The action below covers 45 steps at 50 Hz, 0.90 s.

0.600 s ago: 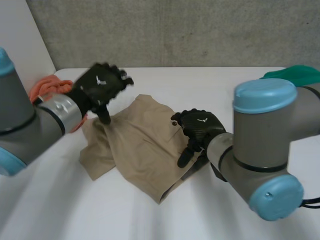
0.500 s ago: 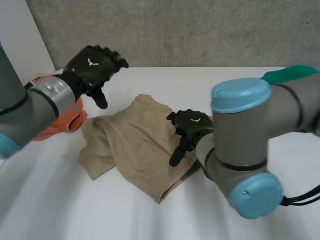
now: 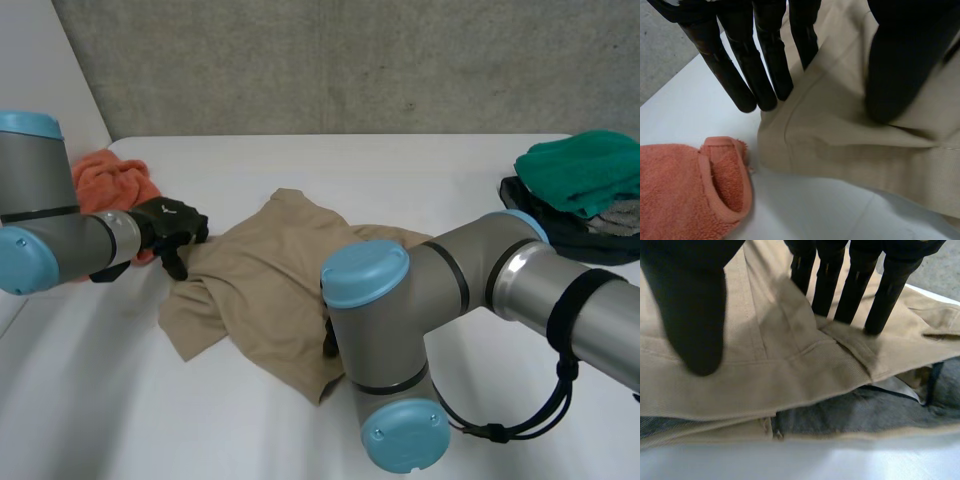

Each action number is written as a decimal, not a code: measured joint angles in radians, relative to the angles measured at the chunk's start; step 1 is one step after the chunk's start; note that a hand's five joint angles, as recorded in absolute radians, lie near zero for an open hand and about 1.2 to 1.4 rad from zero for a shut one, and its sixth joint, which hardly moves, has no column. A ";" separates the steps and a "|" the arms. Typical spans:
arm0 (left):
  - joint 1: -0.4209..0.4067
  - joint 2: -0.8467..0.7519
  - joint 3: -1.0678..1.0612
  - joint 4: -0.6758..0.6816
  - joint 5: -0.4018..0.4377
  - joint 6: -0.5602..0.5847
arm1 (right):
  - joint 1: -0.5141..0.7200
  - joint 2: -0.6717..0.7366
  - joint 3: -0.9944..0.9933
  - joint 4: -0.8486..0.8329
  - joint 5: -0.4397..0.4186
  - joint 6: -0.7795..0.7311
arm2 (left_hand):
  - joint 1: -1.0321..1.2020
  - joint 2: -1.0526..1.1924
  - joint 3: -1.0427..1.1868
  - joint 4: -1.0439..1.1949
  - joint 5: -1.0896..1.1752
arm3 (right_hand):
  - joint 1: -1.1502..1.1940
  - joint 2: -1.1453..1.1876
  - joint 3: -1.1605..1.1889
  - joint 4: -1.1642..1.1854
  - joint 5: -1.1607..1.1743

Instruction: Fold the laundry.

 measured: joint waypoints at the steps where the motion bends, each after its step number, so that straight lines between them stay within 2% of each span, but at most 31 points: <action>1: -0.001 0.003 -0.006 0.003 0.001 0.000 | 0.000 0.004 -0.001 -0.008 -0.001 -0.002 | 0.076 0.080 0.066 0.080 0.079 | 0.072 0.089 0.087 0.089 0.084; 3: -0.005 0.014 -0.018 0.009 0.004 -0.001 | -0.002 0.010 -0.006 -0.027 -0.006 -0.008 | 0.293 0.315 0.304 0.324 0.319 | 0.274 0.335 0.327 0.337 0.343; 5: -0.010 0.033 -0.032 0.016 0.008 -0.005 | -0.008 0.009 -0.009 -0.039 -0.014 -0.016 | 0.306 0.366 0.360 0.382 0.368 | 0.390 0.439 0.437 0.456 0.471; 10: -0.027 0.103 -0.061 0.031 0.014 -0.020 | -0.041 -0.033 -0.005 -0.043 -0.042 -0.033 | 0.306 0.371 0.366 0.386 0.368 | 0.409 0.441 0.451 0.473 0.489; 19: -0.065 0.291 -0.096 0.053 0.013 -0.071 | -0.137 -0.228 0.019 -0.038 -0.138 -0.073 | 0.306 0.371 0.366 0.386 0.368 | 0.419 0.441 0.451 0.475 0.496; 26: -0.116 0.497 -0.123 0.104 0.003 -0.206 | -0.223 -0.390 -0.036 0.035 -0.314 -0.144 | 0.306 0.372 0.367 0.387 0.368 | 0.419 0.441 0.451 0.476 0.500; 29: -0.147 0.555 -0.151 0.133 0.000 -0.253 | -0.244 -0.412 -0.061 0.105 -0.344 -0.158 | 0.306 0.372 0.367 0.387 0.368 | 0.263 0.241 0.253 0.267 0.287; 31: -0.165 0.573 -0.175 0.152 -0.003 -0.265 | -0.247 -0.401 -0.068 0.150 -0.334 -0.156 | 0.306 0.372 0.367 0.387 0.368 | -0.101 -0.109 -0.084 -0.067 -0.057; 34: -0.179 0.574 -0.208 0.172 -0.009 -0.254 | -0.241 -0.366 -0.065 0.197 -0.294 -0.139 | 0.306 0.372 0.367 0.387 0.368 | -0.379 -0.399 -0.385 -0.379 -0.372; 38: -0.187 0.562 -0.241 0.184 -0.024 -0.220 | -0.228 -0.314 -0.037 0.225 -0.233 -0.093 | 0.306 0.372 0.367 0.387 0.368 | -0.463 -0.509 -0.504 -0.486 -0.470; 45: -0.190 0.547 -0.262 0.182 -0.048 -0.187 | -0.205 -0.262 0.015 0.211 -0.185 -0.013 | 0.306 0.372 0.367 0.387 0.368 | -0.463 -0.515 -0.512 -0.501 -0.471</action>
